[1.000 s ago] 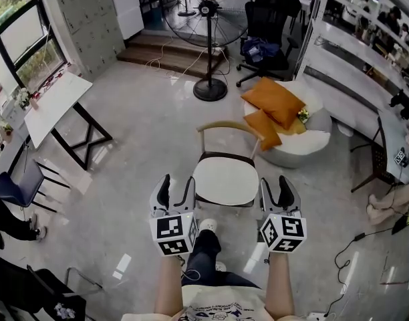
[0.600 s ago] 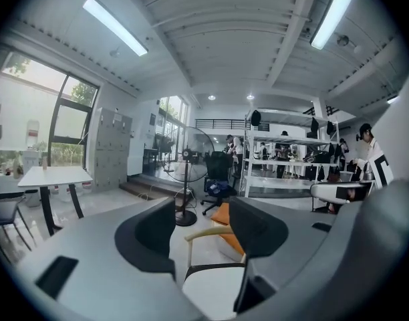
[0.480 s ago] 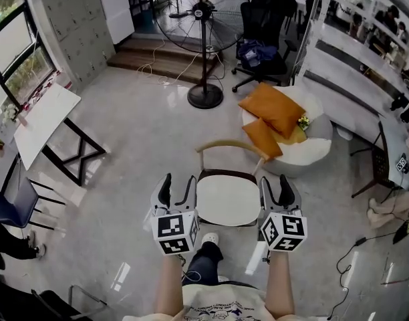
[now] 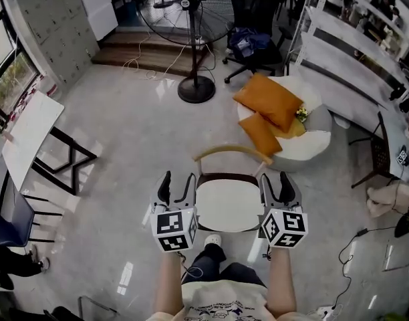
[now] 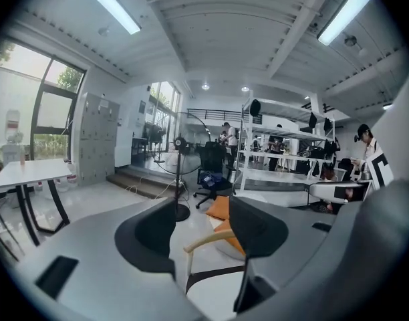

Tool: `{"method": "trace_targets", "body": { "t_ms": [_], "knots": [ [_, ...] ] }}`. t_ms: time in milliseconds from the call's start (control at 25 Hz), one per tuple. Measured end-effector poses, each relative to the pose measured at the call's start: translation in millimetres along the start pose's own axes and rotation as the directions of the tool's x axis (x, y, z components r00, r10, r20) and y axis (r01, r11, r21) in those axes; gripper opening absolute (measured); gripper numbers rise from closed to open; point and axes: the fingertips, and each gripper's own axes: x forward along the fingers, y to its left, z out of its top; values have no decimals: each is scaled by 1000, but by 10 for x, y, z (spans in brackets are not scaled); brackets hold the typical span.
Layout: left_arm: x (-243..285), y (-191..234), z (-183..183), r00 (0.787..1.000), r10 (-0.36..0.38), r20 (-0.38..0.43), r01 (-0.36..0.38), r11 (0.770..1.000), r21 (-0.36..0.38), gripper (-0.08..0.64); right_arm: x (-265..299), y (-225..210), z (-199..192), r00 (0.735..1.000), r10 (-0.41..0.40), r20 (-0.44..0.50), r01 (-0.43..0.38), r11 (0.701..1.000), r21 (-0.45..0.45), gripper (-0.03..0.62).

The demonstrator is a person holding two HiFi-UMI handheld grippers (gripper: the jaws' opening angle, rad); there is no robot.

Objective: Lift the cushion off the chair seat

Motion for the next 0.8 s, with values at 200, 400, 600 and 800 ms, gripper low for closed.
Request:
{"method": "trace_targets", "body": {
  "t_ms": [200, 400, 600, 800],
  "knots": [
    [379, 111, -267, 997, -15, -73, 15, 1000, -3, 247, 304, -34, -254, 999, -16, -47, 18, 1000, 24, 245],
    [603, 129, -703, 987, -28, -158, 25, 999, -22, 247, 470, -68, -704, 990, -21, -137, 24, 999, 23, 256],
    [861, 104, -1152, 974, -37, -225, 32, 999, -26, 247, 662, -228, -1170, 977, -4, -212, 6, 1000, 8, 256],
    [1138, 110, -1643, 953, -39, -301, 38, 999, -10, 247, 859, -454, -1665, 957, -16, -290, 13, 1000, -11, 256]
  ]
}}
